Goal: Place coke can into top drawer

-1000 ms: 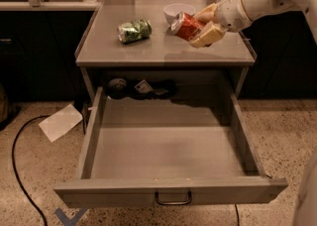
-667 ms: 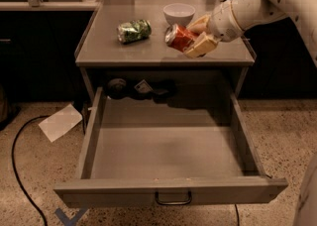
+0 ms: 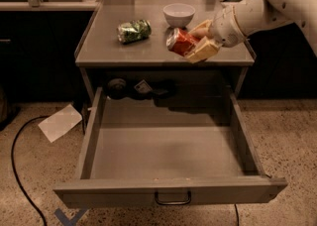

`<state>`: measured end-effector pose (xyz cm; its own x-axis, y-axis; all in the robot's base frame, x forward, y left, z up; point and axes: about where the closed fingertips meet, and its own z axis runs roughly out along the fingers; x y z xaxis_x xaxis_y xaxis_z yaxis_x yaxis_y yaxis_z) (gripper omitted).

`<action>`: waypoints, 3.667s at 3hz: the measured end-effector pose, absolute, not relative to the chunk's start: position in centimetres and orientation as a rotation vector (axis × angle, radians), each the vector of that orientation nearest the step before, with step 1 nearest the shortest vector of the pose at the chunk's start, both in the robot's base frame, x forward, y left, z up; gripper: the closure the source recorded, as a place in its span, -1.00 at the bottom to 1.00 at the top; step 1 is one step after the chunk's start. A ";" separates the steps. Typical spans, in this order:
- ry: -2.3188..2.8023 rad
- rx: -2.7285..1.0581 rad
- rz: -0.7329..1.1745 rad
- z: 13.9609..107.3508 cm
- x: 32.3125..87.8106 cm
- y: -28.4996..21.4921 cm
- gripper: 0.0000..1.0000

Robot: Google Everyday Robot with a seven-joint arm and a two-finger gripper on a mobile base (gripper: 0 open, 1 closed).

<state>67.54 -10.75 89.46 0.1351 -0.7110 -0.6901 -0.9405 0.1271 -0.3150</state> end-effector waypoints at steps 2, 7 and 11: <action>1.765 -1.519 0.417 86.1 61.0 -10.6 1.00; 1.924 -1.414 0.599 71.9 54.9 -6.1 1.00; 2.091 -1.436 0.568 60.6 51.8 -4.5 1.00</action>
Offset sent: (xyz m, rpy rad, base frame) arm -0.1083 0.0076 -0.0732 0.0287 0.1676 -0.1635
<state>51.78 -4.51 60.64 -0.2896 -0.7123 -0.6393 -0.9379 0.3445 0.0410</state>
